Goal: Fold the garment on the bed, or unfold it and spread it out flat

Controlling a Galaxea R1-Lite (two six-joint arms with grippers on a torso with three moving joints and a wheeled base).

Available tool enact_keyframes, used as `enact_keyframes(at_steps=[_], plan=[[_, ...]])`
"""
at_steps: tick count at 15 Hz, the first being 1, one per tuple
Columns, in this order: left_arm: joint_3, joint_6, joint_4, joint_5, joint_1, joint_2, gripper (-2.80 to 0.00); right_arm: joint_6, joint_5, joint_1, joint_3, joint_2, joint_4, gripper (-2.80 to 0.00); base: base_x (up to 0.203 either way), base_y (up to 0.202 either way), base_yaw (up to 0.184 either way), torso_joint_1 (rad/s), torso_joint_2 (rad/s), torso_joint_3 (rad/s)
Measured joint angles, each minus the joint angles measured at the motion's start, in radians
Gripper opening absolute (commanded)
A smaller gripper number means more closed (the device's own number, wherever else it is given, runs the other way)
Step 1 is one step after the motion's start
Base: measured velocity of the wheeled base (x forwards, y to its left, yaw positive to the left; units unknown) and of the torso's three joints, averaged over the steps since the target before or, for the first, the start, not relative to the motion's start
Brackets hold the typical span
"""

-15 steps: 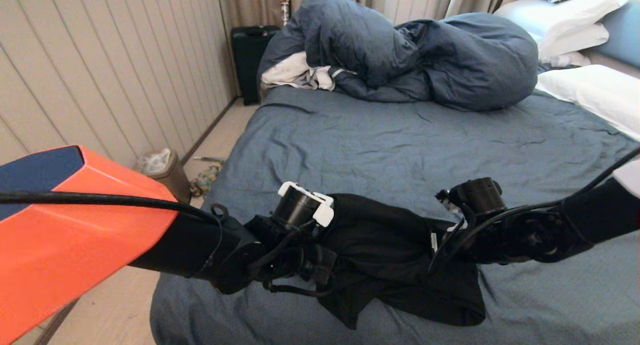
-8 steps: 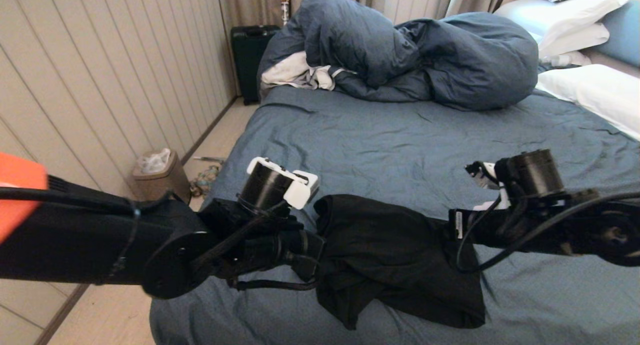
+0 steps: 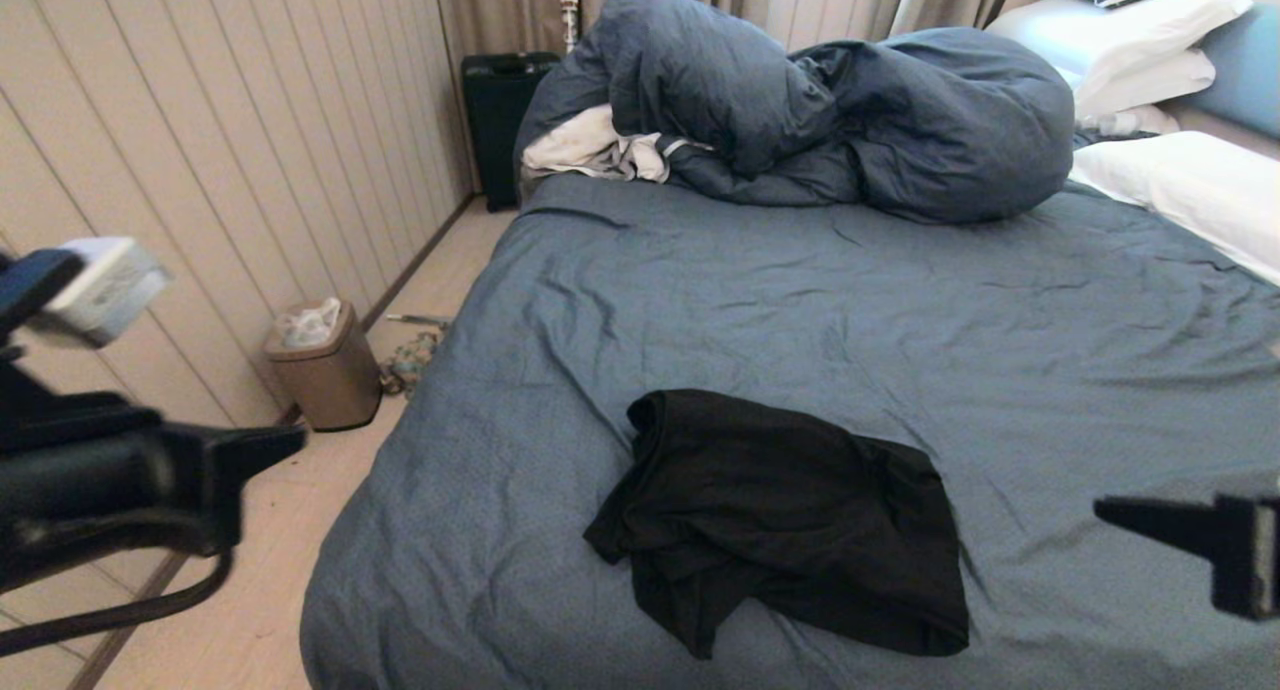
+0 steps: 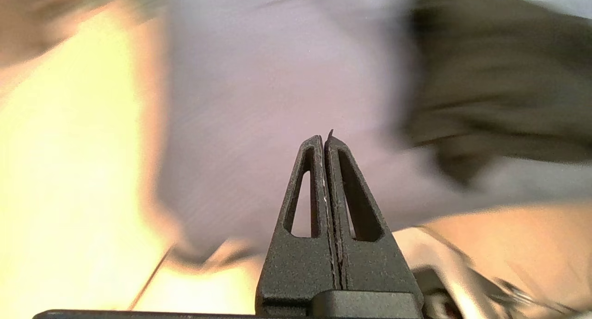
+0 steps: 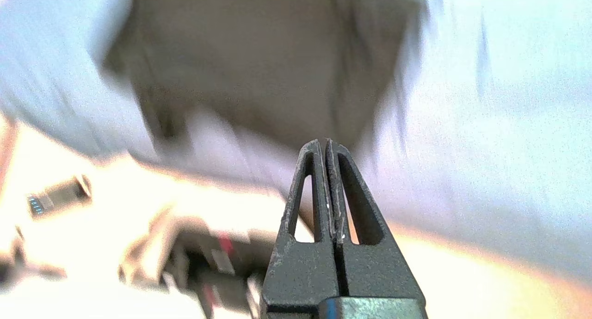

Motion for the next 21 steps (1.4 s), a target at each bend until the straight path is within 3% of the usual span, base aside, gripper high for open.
enact_keyframes(at_steps=[2, 4, 8, 11, 13, 15, 18, 21], plan=[[0.166, -0.017, 0.082, -0.008, 0.156, -0.199, -2.80, -0.029, -0.001, 0.000, 0.137, -0.153, 0.065, -2.80, 0.000, 0.000, 0.000, 0.000, 0.00, 0.000], [0.308, -0.028, 0.123, -0.011, 0.237, -0.355, -2.80, -0.039, -0.009, -0.024, 0.246, -0.282, 0.093, -2.80, 0.000, 0.000, 0.000, 0.000, 0.00, 0.000], [0.480, -0.028, 0.139, 0.017, 0.289, -0.562, -2.80, -0.064, -0.017, -0.171, 0.345, -0.490, 0.109, -2.80, 0.000, 0.000, 0.000, 0.000, 0.00, 0.000], [0.569, 0.002, 0.139, 0.125, 0.330, -0.697, -2.80, -0.142, 0.009, -0.235, 0.415, -0.654, 0.115, -2.80, 0.000, 0.000, 0.000, 0.000, 0.00, 0.000], [0.614, 0.053, 0.116, 0.153, 0.401, -0.771, -2.80, -0.210, 0.062, -0.270, 0.471, -0.770, 0.111, -2.80, 0.000, 0.000, 0.000, 0.000, 0.00, 0.000], [0.665, 0.113, 0.024, 0.154, 0.422, -0.803, -2.80, -0.243, 0.095, -0.285, 0.516, -0.872, 0.095, -2.80, 0.000, 0.000, 0.000, 0.000, 0.00, 0.000], [0.743, 0.244, -0.165, 0.154, 0.430, -0.824, -2.80, -0.247, 0.108, -0.294, 0.608, -0.952, -0.065, -2.80, 0.000, 0.000, 0.000, 0.000, 0.00, 0.000], [0.761, 0.297, -0.184, 0.154, 0.433, -0.830, -2.80, -0.237, 0.108, -0.295, 0.665, -0.976, -0.184, -2.80, 0.000, 0.000, 0.000, 0.000, 0.00, 0.000]])
